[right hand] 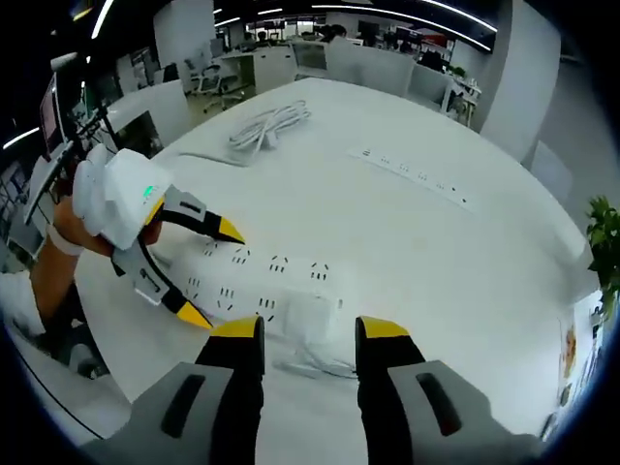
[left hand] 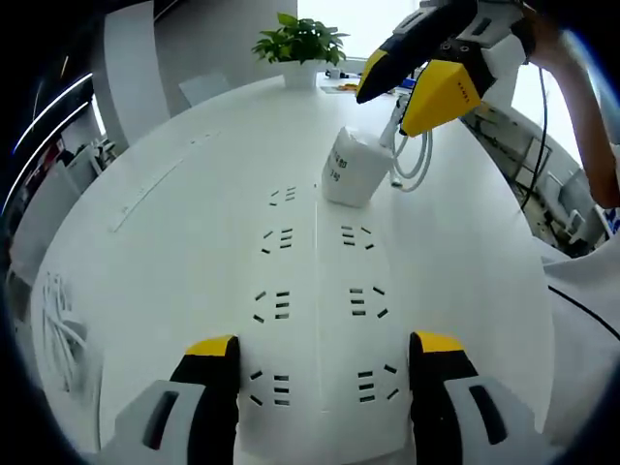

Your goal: Straighten the power strip on the desk, plug the charger into it

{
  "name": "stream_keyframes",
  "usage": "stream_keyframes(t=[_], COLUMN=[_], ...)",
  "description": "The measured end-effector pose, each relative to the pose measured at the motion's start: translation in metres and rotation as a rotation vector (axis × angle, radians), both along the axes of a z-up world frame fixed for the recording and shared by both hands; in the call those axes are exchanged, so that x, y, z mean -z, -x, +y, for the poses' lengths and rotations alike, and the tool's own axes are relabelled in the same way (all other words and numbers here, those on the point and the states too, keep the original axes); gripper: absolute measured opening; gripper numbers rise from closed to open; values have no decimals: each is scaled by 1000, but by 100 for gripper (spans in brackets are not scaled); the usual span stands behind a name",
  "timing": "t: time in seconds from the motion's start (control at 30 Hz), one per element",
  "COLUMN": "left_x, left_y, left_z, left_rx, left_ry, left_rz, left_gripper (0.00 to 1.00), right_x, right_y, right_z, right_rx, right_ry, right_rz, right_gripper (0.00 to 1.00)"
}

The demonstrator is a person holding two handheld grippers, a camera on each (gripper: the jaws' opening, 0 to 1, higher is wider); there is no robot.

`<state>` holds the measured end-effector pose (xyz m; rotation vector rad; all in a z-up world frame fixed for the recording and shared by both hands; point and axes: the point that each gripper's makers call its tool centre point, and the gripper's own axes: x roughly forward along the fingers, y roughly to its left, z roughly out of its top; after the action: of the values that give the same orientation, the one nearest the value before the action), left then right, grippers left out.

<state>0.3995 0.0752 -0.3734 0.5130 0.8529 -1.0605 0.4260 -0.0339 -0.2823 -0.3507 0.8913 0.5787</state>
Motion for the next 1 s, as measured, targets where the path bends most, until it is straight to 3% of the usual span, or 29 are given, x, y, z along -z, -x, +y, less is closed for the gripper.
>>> stream_keyframes(t=[0.2, 0.4, 0.53, 1.0], left_x=[0, 1, 1, 0], left_y=[-1, 1, -1, -1], left_z=[1, 0, 0, 0], left_rx=[-5, -8, -7, -4], left_ry=[1, 0, 5, 0], left_rz=[2, 2, 2, 3], left_gripper=[72, 72, 72, 72], right_x=[2, 17, 24, 24], right_y=[-6, -9, -9, -11], right_z=[-1, 1, 4, 4], right_rx=[24, 46, 52, 53], right_ry=[-14, -12, -25, -15], right_rz=[4, 39, 68, 90], right_gripper=[28, 30, 23, 23])
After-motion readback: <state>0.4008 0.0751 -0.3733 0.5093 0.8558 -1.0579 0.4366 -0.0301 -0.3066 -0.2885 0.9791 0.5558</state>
